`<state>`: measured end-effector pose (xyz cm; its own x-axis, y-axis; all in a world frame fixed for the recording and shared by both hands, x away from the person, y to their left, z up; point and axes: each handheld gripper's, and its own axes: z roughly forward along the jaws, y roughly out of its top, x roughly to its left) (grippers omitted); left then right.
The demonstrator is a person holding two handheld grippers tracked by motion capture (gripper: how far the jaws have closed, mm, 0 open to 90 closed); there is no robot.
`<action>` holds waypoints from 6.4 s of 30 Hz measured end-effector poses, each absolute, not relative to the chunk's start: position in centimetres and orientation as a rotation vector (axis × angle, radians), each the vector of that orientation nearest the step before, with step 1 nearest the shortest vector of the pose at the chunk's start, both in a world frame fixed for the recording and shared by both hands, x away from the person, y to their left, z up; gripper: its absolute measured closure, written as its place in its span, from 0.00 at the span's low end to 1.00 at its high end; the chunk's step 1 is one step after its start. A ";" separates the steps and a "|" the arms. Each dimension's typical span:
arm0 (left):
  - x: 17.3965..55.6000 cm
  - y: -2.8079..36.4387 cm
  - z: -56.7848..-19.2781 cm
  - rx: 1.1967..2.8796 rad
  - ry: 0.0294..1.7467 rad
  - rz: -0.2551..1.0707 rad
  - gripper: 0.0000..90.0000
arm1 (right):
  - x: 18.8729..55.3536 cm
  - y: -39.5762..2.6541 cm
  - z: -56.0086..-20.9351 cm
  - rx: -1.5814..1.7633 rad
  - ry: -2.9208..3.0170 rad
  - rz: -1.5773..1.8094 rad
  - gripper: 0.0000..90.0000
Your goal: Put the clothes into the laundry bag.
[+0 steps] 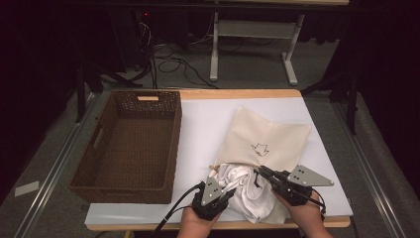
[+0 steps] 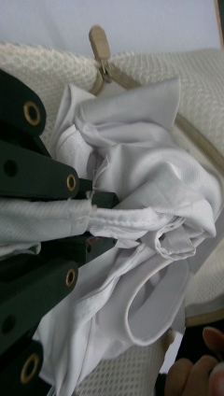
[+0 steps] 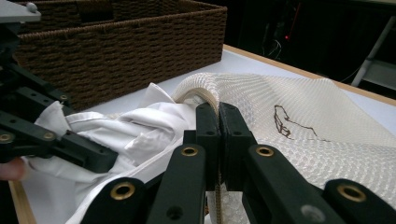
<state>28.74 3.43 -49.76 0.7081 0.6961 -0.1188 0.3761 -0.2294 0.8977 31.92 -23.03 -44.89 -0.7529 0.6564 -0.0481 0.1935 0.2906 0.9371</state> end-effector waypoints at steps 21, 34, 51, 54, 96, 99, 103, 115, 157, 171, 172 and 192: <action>32.2 1.7 -48.9 1.776 0.880 0.465 0.90 | 32.5 -22.0 -45.3 0.787 2.141 1.471 0.99; 35.0 0.0 -50.6 1.806 0.961 0.479 0.81 | 32.8 -22.4 -45.3 0.796 2.137 1.478 0.99; 29.8 5.5 -49.9 1.815 0.898 0.481 0.45 | 32.5 -22.6 -45.5 0.791 2.145 1.455 0.99; 30.1 5.6 -49.7 1.822 0.893 0.475 0.56 | 32.5 -22.6 -45.5 0.791 2.147 1.450 0.99; 30.8 4.7 -50.1 1.823 0.904 0.449 0.49 | 32.6 -22.7 -45.6 0.787 2.151 1.435 0.99; 30.5 5.2 -50.5 1.809 0.925 0.435 0.43 | 32.5 -22.7 -45.7 0.790 2.150 1.432 0.99; 30.5 5.1 -50.1 1.770 0.923 0.446 0.34 | 32.5 -22.8 -45.6 0.788 2.152 1.441 0.99; 30.0 4.5 -50.1 1.790 0.908 0.426 0.27 | 32.4 -22.9 -45.7 0.805 2.152 1.433 0.99; 29.6 0.0 -51.3 1.915 0.808 0.253 0.81 | 32.3 -22.6 -45.9 0.794 2.163 1.423 0.99; 30.5 0.0 -51.8 1.912 0.890 0.312 0.93 | 32.2 -22.7 -45.9 0.786 2.166 1.428 0.99; 30.6 -0.1 -51.7 1.904 0.905 0.319 0.93 | 32.2 -22.7 -45.9 0.781 2.168 1.428 0.99; 35.6 -5.4 -50.8 1.960 0.935 0.410 0.88 | 32.8 -23.6 -46.1 0.819 2.149 1.439 0.99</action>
